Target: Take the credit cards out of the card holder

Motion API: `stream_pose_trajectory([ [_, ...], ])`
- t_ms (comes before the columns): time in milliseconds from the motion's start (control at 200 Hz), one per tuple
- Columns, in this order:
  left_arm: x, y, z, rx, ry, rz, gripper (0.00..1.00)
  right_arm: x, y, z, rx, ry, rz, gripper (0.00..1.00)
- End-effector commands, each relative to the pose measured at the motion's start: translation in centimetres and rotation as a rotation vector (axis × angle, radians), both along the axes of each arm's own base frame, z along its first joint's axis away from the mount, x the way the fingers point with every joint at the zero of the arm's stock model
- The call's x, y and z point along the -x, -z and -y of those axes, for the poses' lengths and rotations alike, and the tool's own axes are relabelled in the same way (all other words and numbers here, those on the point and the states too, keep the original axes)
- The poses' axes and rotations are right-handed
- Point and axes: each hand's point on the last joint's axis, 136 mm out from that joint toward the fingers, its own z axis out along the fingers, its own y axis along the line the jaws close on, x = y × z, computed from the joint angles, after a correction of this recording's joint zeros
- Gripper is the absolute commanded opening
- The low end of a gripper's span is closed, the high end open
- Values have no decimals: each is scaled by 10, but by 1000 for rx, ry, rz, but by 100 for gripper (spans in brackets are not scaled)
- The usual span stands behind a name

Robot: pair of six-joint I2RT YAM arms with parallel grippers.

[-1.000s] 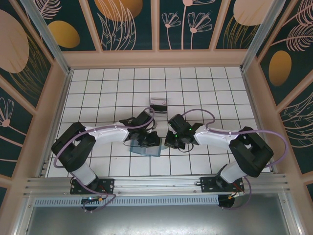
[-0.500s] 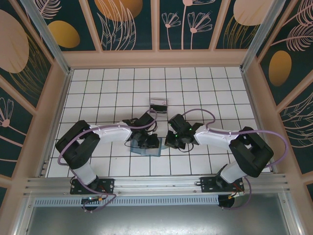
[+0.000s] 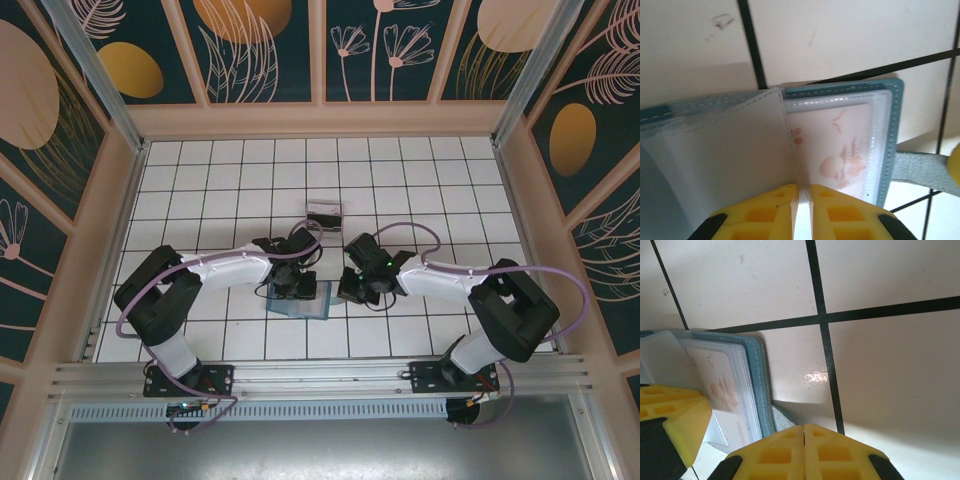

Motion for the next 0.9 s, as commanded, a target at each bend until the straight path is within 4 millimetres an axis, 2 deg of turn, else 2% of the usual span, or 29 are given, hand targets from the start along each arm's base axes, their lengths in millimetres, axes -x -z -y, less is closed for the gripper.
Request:
stream_pose_trajectory([
  [0, 2, 3, -20, -121, 7, 7, 18, -5, -5, 7, 28, 7, 20, 7],
  [25, 2, 3, -21, -126, 7, 8, 18, -5, -5, 7, 27, 5, 22, 6],
  [45, -1, -6, -20, -109, 5, 29, 18, -5, -6, 7, 25, 6, 24, 6],
  [545, -17, -31, -41, -220, -21, 130, 17, -10, -13, 1, 21, -8, 37, 5],
  [896, -13, -29, -54, -265, -25, 137, 17, -13, -15, 0, 29, -14, 40, 6],
])
